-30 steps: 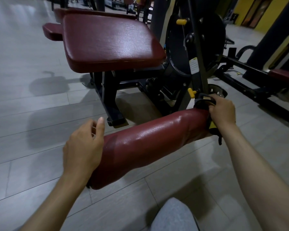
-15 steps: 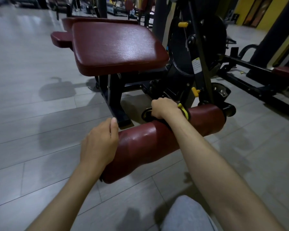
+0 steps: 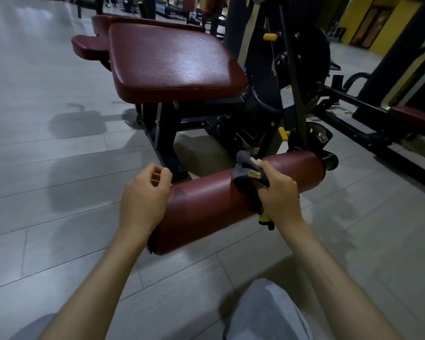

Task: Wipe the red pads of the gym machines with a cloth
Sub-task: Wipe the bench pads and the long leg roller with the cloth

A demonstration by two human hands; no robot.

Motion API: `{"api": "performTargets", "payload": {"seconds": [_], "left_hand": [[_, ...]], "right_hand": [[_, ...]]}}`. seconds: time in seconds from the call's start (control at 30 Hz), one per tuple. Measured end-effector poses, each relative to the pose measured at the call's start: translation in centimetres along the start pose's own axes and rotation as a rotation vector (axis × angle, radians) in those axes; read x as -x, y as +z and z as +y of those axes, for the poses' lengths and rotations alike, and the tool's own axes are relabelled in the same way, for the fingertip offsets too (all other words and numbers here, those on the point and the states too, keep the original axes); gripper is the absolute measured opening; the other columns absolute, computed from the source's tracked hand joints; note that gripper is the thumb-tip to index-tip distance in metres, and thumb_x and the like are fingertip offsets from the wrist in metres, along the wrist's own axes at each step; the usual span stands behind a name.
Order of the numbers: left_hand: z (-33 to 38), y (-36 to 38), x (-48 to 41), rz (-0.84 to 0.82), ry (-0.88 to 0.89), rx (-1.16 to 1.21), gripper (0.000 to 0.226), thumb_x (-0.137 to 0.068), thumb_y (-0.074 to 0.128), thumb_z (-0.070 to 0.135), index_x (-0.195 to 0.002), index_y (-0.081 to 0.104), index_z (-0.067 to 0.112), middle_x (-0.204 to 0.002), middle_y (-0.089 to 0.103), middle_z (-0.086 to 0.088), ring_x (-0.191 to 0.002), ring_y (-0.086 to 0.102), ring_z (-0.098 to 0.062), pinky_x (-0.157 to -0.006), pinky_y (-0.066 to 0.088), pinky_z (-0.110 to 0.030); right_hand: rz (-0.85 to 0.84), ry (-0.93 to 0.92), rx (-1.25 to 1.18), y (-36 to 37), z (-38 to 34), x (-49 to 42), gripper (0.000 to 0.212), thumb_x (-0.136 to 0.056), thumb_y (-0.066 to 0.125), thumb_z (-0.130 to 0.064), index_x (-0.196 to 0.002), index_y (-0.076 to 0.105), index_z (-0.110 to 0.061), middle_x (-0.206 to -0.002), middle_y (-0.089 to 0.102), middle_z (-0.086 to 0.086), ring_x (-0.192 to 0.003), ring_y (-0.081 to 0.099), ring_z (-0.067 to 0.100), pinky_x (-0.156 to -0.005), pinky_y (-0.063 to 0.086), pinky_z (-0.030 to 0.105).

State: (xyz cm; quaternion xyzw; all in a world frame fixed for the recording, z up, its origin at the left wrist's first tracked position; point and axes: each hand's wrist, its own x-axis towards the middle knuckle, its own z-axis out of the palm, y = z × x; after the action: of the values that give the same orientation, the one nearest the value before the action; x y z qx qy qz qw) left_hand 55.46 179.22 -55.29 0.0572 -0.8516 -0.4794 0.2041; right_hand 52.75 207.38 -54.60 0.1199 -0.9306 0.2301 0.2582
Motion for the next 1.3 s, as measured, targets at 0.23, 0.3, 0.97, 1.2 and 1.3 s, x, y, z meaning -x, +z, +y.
{"api": "performTargets", "payload": {"seconds": [0.23, 0.3, 0.97, 1.2, 1.3], "left_hand": [[0.6, 0.1, 0.1, 0.007, 0.014, -0.048, 0.037, -0.104, 0.041, 0.051, -0.089, 0.061, 0.025, -0.080, 0.060, 0.015, -0.077, 0.056, 0.002, -0.061, 0.039, -0.022], [0.7, 0.0, 0.2, 0.016, -0.020, -0.015, 0.043, -0.105, 0.036, 0.055, -0.090, 0.062, 0.023, -0.084, 0.063, 0.012, -0.078, 0.055, 0.003, -0.061, 0.037, -0.021], [-1.6, -5.4, 1.6, 0.069, 0.071, 0.059, 0.036, -0.109, 0.031, 0.049, -0.107, 0.058, 0.025, -0.108, 0.064, 0.007, -0.102, 0.059, -0.012, -0.080, 0.044, -0.028], [-1.8, -7.4, 1.9, 0.222, 0.031, 0.166, 0.041, -0.111, 0.029, 0.044, -0.112, 0.060, 0.018, -0.105, 0.064, 0.007, -0.095, 0.059, -0.002, -0.079, 0.045, -0.016], [-1.2, -5.7, 1.7, 0.185, 0.020, 0.138, 0.040, -0.109, 0.029, 0.047, -0.108, 0.058, 0.020, -0.104, 0.065, 0.003, -0.098, 0.060, -0.012, -0.077, 0.044, -0.021]], "right_hand": [[0.004, 0.221, -0.076, 0.3, 0.0, -2.8, 0.039, -0.089, 0.060, -0.033, -0.124, 0.072, -0.021, -0.142, 0.062, 0.010, -0.145, 0.041, 0.036, -0.124, 0.024, 0.053], [0.016, 0.250, -0.039, 1.3, -2.8, -1.6, 0.045, -0.090, 0.067, -0.025, -0.135, 0.067, -0.022, -0.144, 0.060, 0.009, -0.142, 0.047, 0.035, -0.116, 0.041, 0.048], [0.038, 0.068, 0.013, 4.8, -14.4, 2.8, 0.044, -0.090, 0.065, -0.001, -0.134, 0.063, -0.010, -0.127, 0.070, 0.011, -0.112, 0.070, 0.026, -0.095, 0.059, 0.037], [-0.014, -0.241, -0.081, 7.0, -20.0, 5.2, 0.041, -0.084, 0.081, -0.010, -0.122, 0.069, -0.002, -0.126, 0.070, 0.016, -0.119, 0.068, 0.027, -0.104, 0.053, 0.039], [0.000, -0.241, -0.071, 6.2, -16.8, 3.8, 0.039, -0.084, 0.076, -0.003, -0.122, 0.068, -0.002, -0.124, 0.072, 0.016, -0.115, 0.070, 0.028, -0.098, 0.057, 0.039]]}}
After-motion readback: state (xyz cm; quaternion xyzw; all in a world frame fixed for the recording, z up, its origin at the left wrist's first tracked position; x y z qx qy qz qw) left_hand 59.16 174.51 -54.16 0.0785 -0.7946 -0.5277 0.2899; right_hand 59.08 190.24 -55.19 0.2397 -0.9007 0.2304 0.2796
